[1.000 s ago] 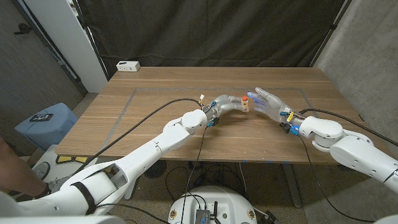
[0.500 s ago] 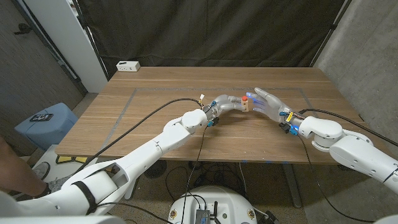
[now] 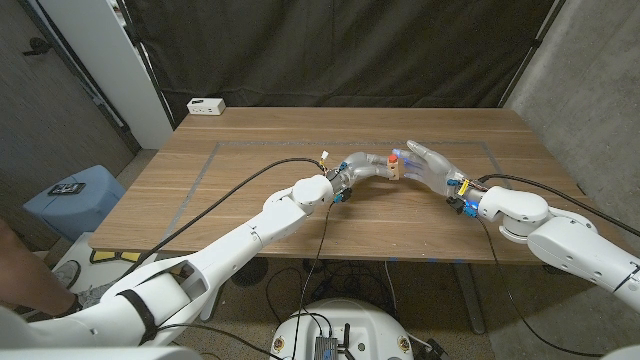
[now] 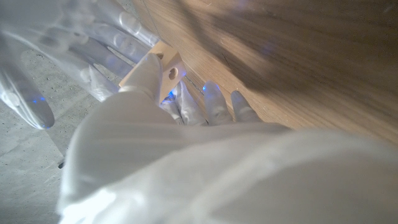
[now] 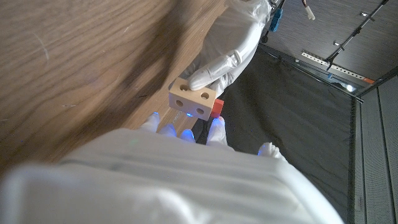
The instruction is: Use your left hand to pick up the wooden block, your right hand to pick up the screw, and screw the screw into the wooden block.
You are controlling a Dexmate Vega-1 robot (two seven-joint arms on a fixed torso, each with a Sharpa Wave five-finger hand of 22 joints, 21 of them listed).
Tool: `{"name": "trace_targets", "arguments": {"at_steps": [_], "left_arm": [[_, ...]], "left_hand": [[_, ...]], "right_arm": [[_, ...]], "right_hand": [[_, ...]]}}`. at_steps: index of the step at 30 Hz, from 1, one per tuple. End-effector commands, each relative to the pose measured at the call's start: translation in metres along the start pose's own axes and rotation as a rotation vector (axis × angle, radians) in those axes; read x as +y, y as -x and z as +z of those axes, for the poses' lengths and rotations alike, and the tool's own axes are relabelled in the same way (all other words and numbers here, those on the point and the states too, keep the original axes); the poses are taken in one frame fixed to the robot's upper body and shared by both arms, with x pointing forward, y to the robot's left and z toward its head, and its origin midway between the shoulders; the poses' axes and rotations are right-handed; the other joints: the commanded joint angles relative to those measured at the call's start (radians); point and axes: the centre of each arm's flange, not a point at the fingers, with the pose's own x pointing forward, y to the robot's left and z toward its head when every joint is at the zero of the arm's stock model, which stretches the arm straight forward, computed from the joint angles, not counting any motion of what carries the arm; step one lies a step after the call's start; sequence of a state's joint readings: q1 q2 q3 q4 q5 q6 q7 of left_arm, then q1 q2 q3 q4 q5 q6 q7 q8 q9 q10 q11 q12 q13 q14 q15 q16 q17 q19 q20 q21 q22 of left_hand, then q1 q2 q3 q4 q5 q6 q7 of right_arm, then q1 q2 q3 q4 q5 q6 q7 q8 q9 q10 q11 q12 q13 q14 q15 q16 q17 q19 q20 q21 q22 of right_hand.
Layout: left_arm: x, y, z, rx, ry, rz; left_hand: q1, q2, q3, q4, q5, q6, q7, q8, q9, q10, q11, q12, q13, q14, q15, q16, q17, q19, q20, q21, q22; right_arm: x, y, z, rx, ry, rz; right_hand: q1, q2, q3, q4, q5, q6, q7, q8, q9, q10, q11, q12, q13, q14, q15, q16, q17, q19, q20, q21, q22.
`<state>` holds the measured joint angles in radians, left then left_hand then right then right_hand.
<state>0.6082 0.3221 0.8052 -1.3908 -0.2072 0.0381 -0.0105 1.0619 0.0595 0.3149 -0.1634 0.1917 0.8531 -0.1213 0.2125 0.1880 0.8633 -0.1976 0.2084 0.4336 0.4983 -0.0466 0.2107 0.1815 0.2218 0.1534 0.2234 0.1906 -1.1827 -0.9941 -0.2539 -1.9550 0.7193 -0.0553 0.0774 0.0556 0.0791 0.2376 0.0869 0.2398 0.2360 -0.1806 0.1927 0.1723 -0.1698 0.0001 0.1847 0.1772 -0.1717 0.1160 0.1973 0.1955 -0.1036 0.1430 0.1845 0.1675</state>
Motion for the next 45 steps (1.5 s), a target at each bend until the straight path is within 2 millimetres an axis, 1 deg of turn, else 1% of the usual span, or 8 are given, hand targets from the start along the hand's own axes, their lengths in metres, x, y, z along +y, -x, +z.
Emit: {"name": "trace_targets", "arguments": {"at_steps": [1, 20, 33, 37, 45], "left_arm": [[0.001, -0.002, -0.001, 0.003, 0.003, -0.003], [0.000, -0.001, -0.002, 0.008, 0.013, -0.004], [-0.001, 0.002, -0.001, 0.001, 0.012, -0.001], [-0.002, 0.003, -0.001, 0.001, 0.016, 0.000], [-0.003, 0.005, -0.002, 0.006, 0.019, -0.002]], "left_hand": [[0.008, 0.012, 0.009, -0.001, -0.003, 0.018, 0.005, 0.003, 0.003, 0.012, 0.002, 0.034, 0.005, 0.012, -0.039, -0.004, 0.002, 0.008, -0.002, 0.006, 0.003], [0.013, 0.010, 0.020, 0.000, -0.007, 0.023, 0.007, 0.002, 0.003, 0.018, 0.005, 0.039, 0.006, 0.014, -0.037, -0.009, 0.002, 0.008, -0.001, 0.006, 0.003], [0.012, 0.008, 0.025, 0.002, -0.009, 0.018, 0.007, -0.002, 0.003, 0.017, 0.003, 0.040, 0.007, 0.013, -0.037, -0.012, 0.003, 0.008, -0.002, 0.005, 0.003], [0.010, 0.009, 0.027, 0.004, -0.009, 0.013, 0.002, -0.005, 0.003, 0.013, 0.001, 0.039, 0.008, 0.011, -0.037, -0.014, 0.004, 0.009, -0.001, 0.006, 0.003], [0.011, 0.008, 0.028, 0.004, -0.009, 0.013, 0.002, -0.006, 0.003, 0.013, 0.002, 0.039, 0.008, 0.009, -0.037, -0.014, 0.004, 0.008, 0.000, 0.005, 0.003]], "right_arm": [[0.000, -0.001, -0.001, 0.005, -0.004, 0.000], [0.003, 0.004, -0.003, 0.012, -0.017, -0.002], [0.008, 0.012, -0.004, 0.011, -0.012, -0.005], [0.010, 0.014, -0.003, 0.013, -0.016, -0.008], [0.013, 0.019, -0.003, 0.016, -0.013, -0.010]], "right_hand": [[-0.001, 0.000, -0.003, 0.000, -0.002, 0.011, 0.001, 0.005, 0.001, -0.209, -0.006, 0.004, 0.001, -0.209, 0.005, -0.004, 0.000, -0.007, 0.002, 0.003, 0.003], [0.000, 0.002, -0.002, -0.001, -0.004, 0.021, 0.013, 0.003, 0.001, -0.201, -0.007, 0.006, 0.000, -0.208, 0.006, -0.003, -0.001, -0.007, 0.002, 0.004, 0.003], [-0.001, 0.002, -0.001, 0.000, -0.004, 0.030, 0.021, 0.003, 0.002, -0.199, -0.008, 0.007, 0.000, -0.207, 0.007, -0.002, -0.001, -0.006, 0.003, 0.005, 0.003], [-0.002, 0.003, -0.001, 0.000, -0.005, 0.034, 0.024, 0.004, 0.002, -0.198, -0.008, 0.007, 0.000, -0.206, 0.007, -0.002, -0.001, -0.006, 0.003, 0.005, 0.003], [-0.002, 0.003, -0.001, 0.000, -0.005, 0.041, 0.023, 0.004, 0.002, -0.194, -0.007, 0.007, 0.000, -0.205, 0.007, -0.001, -0.001, -0.006, 0.002, 0.005, 0.003]]}}
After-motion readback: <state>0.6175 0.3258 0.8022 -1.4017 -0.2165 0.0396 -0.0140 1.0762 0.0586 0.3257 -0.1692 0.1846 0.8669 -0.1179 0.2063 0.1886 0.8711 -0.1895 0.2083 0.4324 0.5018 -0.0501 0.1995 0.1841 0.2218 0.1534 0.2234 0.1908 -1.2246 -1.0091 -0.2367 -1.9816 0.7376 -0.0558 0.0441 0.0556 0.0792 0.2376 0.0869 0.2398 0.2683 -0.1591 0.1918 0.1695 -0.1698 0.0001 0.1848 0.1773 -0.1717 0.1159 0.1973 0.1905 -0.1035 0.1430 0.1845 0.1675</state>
